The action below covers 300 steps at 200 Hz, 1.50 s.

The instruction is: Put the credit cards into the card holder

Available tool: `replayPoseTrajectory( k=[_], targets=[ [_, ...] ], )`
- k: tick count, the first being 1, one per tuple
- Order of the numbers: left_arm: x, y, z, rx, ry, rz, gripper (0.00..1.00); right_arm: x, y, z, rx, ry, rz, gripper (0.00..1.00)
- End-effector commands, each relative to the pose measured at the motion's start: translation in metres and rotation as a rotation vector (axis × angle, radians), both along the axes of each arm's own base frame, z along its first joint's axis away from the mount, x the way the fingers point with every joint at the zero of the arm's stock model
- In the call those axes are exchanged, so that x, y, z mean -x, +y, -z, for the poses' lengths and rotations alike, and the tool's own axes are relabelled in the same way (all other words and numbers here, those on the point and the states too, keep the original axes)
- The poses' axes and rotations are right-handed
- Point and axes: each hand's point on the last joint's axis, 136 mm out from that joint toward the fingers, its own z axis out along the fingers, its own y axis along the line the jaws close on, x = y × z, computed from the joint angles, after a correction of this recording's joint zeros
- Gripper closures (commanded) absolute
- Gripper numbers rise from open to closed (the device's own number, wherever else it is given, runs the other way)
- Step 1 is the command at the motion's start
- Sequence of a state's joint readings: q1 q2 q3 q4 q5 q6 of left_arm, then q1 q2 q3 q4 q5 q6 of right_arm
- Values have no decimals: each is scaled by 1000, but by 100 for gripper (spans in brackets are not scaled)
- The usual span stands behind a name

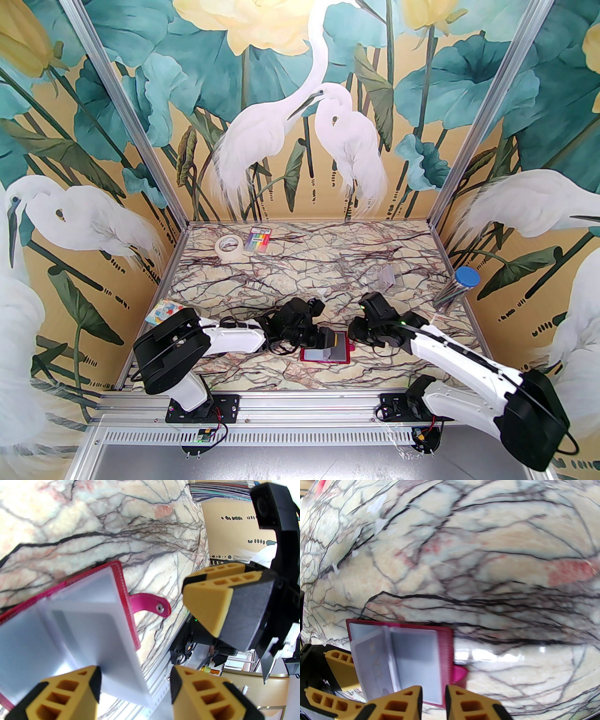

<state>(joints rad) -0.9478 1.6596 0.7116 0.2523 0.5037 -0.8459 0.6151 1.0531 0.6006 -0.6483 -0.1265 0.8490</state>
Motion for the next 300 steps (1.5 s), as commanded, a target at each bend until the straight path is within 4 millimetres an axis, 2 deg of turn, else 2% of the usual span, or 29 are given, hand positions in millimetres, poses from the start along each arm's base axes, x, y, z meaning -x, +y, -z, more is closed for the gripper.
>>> replayPoseTrajectory(
  k=[1,56,112,172,190,242,300],
  targets=[
    [3,-11,-3,29,1,37,46,8,-10,4,27,15,-5,76],
    [4,-15,-7,33,-7,51,46,8,-11,5,18,13,2,76],
    [-2,5,-20,-8,-101,-1,48,5,-9,3,7,-1,0,76],
    [-9,53,5,-80,-81,-146,50,2,-8,1,1,-10,6,72],
    [-7,62,9,-87,-71,-165,50,2,-8,3,0,-9,8,71],
    [-3,70,26,-108,-39,-193,50,4,-7,6,-2,0,5,70],
    [-4,73,30,-129,-35,-204,50,4,-6,11,-3,7,-3,69]
  ],
)
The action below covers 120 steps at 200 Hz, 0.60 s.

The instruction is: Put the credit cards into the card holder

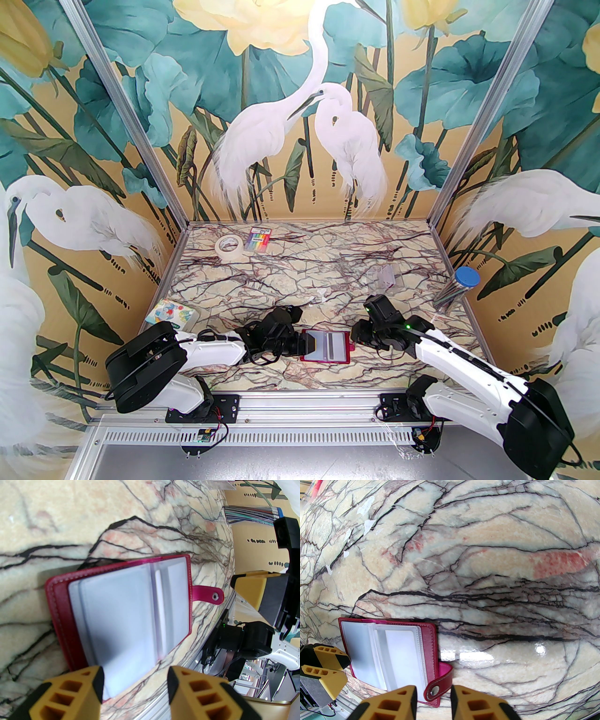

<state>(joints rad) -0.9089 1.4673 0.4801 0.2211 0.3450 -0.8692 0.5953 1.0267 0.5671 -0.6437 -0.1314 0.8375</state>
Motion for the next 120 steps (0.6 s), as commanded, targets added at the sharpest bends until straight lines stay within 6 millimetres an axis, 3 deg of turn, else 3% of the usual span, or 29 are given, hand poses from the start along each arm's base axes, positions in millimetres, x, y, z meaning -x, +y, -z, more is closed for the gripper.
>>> replayPoseTrajectory(
  k=[1,51,120],
  targets=[
    [-6,3,2,-12,-12,-33,50,1,1,5,-4,6,-11,69],
    [-5,3,6,-15,-1,-31,50,-5,1,2,12,-6,-16,69],
    [-4,5,12,-23,9,-37,50,-28,-6,-23,58,-59,-18,68]
  ],
)
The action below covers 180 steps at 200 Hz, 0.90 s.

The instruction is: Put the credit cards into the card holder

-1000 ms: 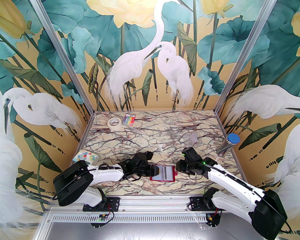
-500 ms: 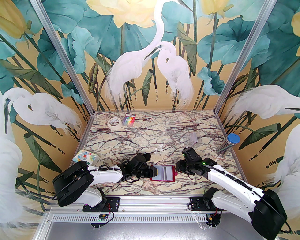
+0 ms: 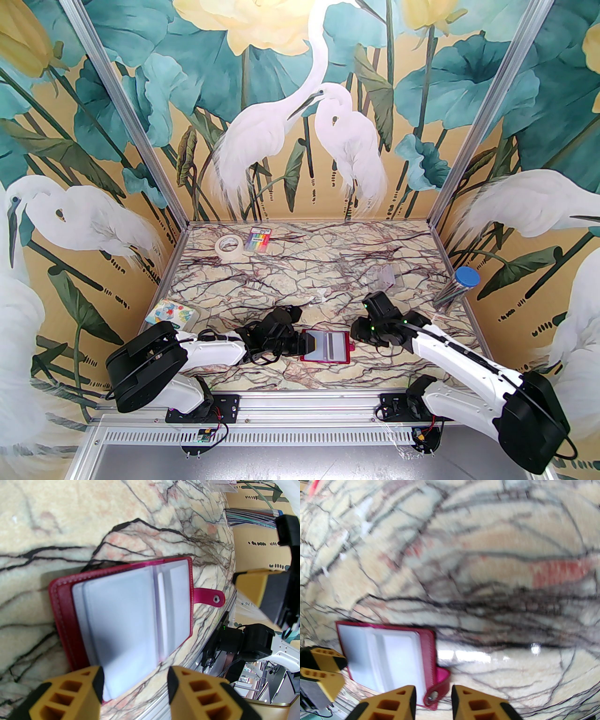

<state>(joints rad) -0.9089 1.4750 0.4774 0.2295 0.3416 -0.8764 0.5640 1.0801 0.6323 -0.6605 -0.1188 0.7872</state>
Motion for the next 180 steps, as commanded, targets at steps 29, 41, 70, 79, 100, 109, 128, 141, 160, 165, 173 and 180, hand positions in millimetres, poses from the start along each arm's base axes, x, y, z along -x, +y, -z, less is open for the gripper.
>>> replayPoseTrajectory(
  k=[29,41,70,79,100,109,128,141,160,165,173,180],
  targets=[
    [-3,6,11,-25,7,-30,50,-28,-13,-30,50,-72,4,67],
    [-3,5,12,-25,8,-30,50,-37,-20,-38,66,-92,14,67],
    [-3,5,14,-27,12,-27,50,-61,-44,-64,122,-149,57,66],
    [-2,5,15,-28,16,-28,50,-69,-53,-71,145,-168,73,66],
    [-2,5,15,-28,16,-27,50,-87,-79,-82,269,-211,109,65],
    [-2,5,15,-27,16,-29,50,-95,-85,-85,288,-222,114,64],
    [-2,5,15,-25,15,-26,50,-111,-94,-85,307,-211,124,62],
    [-2,5,16,-28,17,-26,50,-122,-101,-84,326,-196,125,62],
    [-2,4,16,-27,17,-23,50,-139,-113,-83,377,-178,130,60],
    [-2,4,17,-27,18,-22,50,-143,-118,-82,392,-170,134,59],
    [-2,4,17,-28,19,-23,50,-149,-124,-79,408,-151,134,58],
    [-2,3,16,-25,17,-22,50,-155,-129,-77,419,-136,135,58]
  ],
)
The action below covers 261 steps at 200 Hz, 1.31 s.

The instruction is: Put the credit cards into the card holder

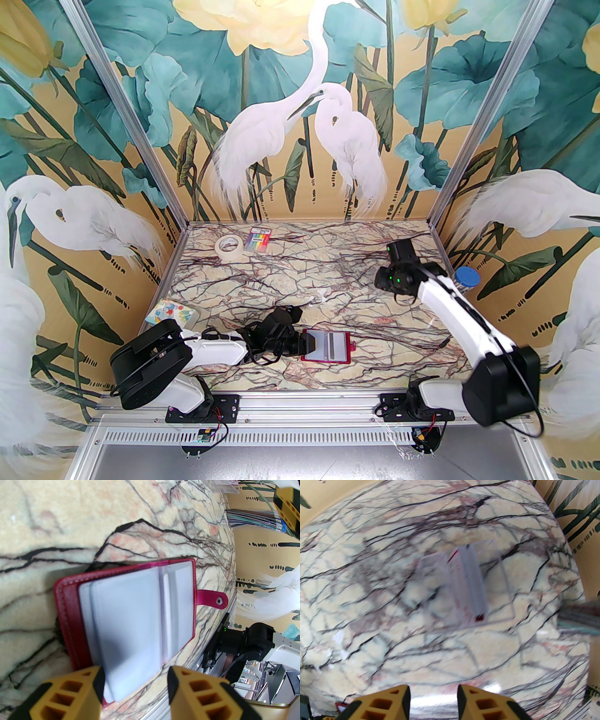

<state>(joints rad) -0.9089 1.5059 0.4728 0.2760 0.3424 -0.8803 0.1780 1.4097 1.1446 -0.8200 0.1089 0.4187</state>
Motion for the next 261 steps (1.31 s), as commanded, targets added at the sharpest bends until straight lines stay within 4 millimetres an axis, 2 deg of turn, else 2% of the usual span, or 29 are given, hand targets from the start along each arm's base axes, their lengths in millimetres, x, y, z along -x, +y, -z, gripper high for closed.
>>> replayPoseTrajectory(
  k=[1,35,73,96,164,261],
  targets=[
    [0,6,12,-34,20,-20,50,-15,-21,-1,84,33,-8,57],
    [0,6,13,-33,21,-19,50,-37,-39,13,151,114,8,55],
    [1,7,13,-33,18,-18,50,-57,-34,30,139,159,-24,51],
    [1,7,13,-32,19,-17,50,-64,-39,39,169,192,-25,49],
    [1,7,13,-29,17,-16,50,-68,-47,64,209,269,-27,49],
    [1,8,13,-31,15,-16,50,-69,-53,77,226,296,-14,49]
  ],
)
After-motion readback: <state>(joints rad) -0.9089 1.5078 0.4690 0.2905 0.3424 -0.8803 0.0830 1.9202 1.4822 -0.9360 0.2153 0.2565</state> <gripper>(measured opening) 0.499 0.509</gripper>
